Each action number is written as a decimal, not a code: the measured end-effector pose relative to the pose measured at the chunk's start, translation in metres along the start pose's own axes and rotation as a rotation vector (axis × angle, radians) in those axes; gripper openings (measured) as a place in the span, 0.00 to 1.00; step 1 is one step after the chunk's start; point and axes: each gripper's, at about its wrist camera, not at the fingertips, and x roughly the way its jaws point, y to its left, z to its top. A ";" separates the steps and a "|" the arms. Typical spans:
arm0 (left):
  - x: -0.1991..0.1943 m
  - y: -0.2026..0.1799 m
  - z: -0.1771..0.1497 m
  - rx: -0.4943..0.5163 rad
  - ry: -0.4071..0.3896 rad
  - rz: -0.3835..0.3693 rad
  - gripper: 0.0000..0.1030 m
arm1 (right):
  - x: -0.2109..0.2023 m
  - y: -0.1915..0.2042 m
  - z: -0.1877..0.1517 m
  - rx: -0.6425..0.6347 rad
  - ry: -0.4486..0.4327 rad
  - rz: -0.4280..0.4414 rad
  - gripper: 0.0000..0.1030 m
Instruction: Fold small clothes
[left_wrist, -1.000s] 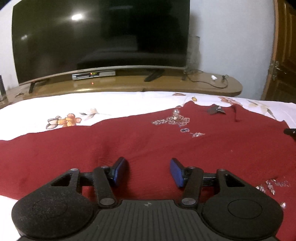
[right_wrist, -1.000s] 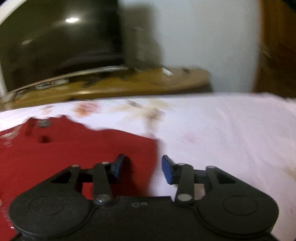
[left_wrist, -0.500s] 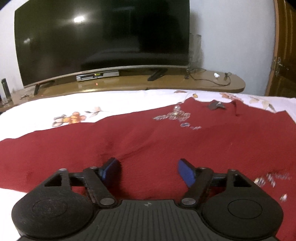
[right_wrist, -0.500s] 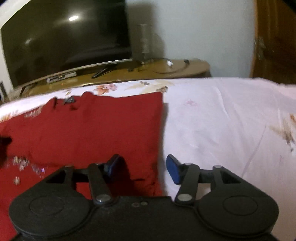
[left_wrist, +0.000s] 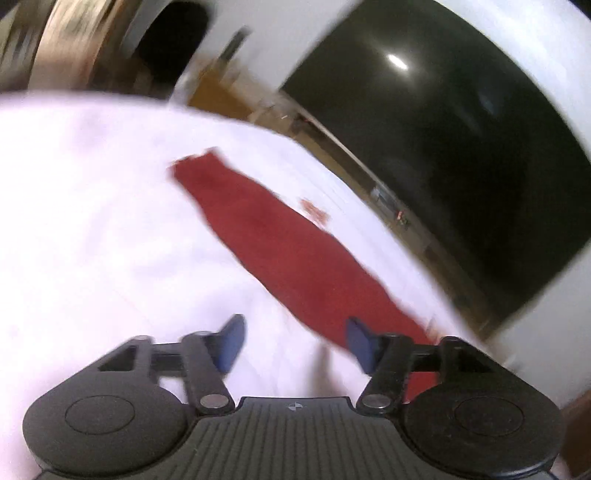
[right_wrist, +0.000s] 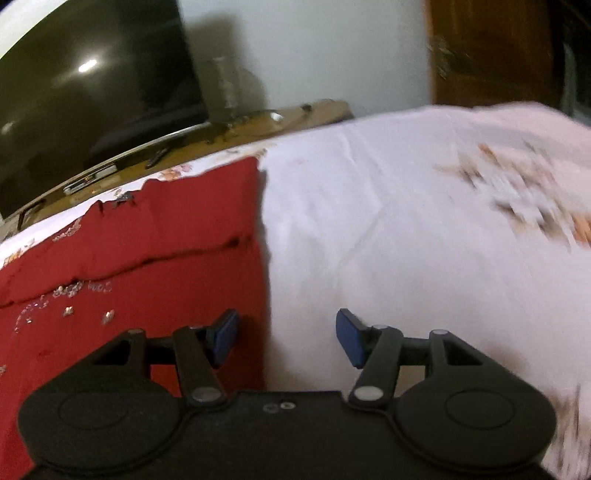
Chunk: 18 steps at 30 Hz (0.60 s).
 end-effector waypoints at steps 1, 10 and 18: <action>0.007 0.012 0.012 -0.053 0.024 -0.020 0.44 | -0.005 0.002 -0.003 0.021 0.000 -0.005 0.56; 0.051 0.033 0.046 -0.189 0.040 -0.104 0.44 | -0.036 0.056 0.005 0.005 -0.048 0.025 0.56; 0.069 0.044 0.050 -0.193 0.057 -0.100 0.07 | -0.051 0.071 0.011 0.020 -0.077 0.012 0.56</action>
